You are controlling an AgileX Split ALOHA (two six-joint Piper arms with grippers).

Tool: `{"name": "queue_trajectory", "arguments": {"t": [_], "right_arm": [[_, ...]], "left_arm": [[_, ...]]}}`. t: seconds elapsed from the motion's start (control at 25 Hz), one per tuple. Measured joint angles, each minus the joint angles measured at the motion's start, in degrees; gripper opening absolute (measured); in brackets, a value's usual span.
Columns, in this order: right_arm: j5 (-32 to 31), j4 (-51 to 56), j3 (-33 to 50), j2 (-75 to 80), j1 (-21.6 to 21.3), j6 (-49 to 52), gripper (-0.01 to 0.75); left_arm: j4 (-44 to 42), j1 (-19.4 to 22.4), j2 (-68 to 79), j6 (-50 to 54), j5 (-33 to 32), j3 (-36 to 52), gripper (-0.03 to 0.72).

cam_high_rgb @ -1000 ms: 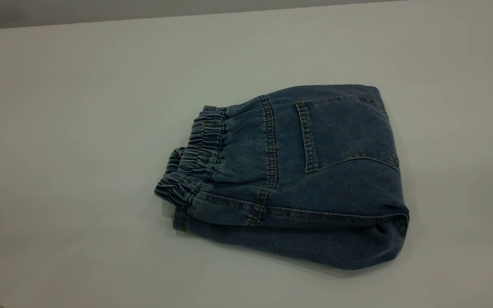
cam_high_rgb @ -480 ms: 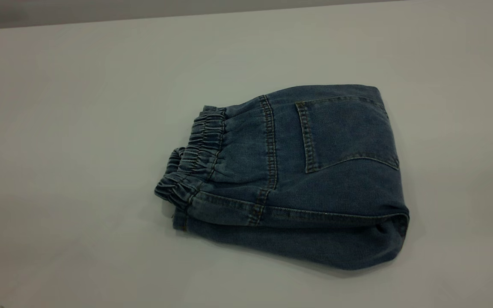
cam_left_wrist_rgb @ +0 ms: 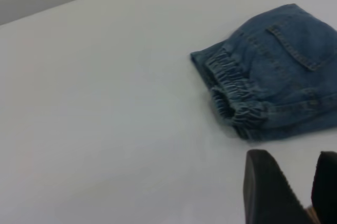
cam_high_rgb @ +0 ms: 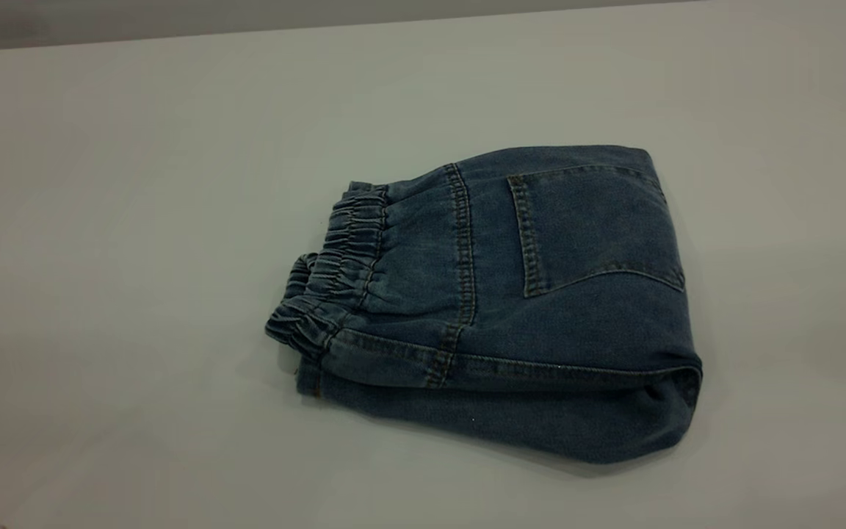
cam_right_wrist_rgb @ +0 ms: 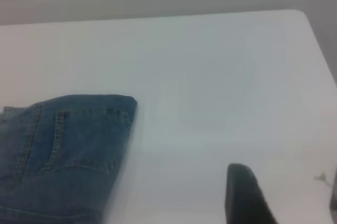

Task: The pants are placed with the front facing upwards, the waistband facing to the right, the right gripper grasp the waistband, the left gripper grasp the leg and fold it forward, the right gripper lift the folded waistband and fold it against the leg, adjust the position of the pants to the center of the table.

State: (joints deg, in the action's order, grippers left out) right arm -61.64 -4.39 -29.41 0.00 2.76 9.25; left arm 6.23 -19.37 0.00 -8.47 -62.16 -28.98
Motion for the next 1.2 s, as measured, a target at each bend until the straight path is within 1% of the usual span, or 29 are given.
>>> {"name": "queue_trajectory", "arguments": {"t": [0.12, 0.32, 0.4, 0.48, 0.56, 1.2], "right_arm": [[-0.02, 0.0, 0.0, 0.0, 0.0, 0.0, 0.293], [-0.02, 0.06, 0.05, 0.0, 0.0, 0.0, 0.293], [-0.02, 0.06, 0.05, 0.0, 0.05, -0.05, 0.293], [-0.02, 0.06, 0.05, 0.0, 0.05, -0.05, 0.293], [-0.02, 0.06, 0.05, 0.0, 0.05, -0.05, 0.293], [-0.02, 0.0, 0.05, 0.0, 0.05, 0.01, 0.293]], "left_arm": [[0.0, 3.96, 0.0, 0.0, 0.0, -0.04, 0.242], [0.0, 13.51, 0.0, 0.0, 0.0, -0.04, 0.242], [0.0, 16.37, 0.0, 0.0, 0.0, -0.04, 0.242], [0.0, 18.18, 0.0, 0.0, 0.0, -0.04, 0.242], [-0.11, 18.8, 0.0, 0.0, 0.0, -0.04, 0.242], [-0.11, 18.61, 0.0, 0.0, 0.0, -0.04, 0.242]]}}
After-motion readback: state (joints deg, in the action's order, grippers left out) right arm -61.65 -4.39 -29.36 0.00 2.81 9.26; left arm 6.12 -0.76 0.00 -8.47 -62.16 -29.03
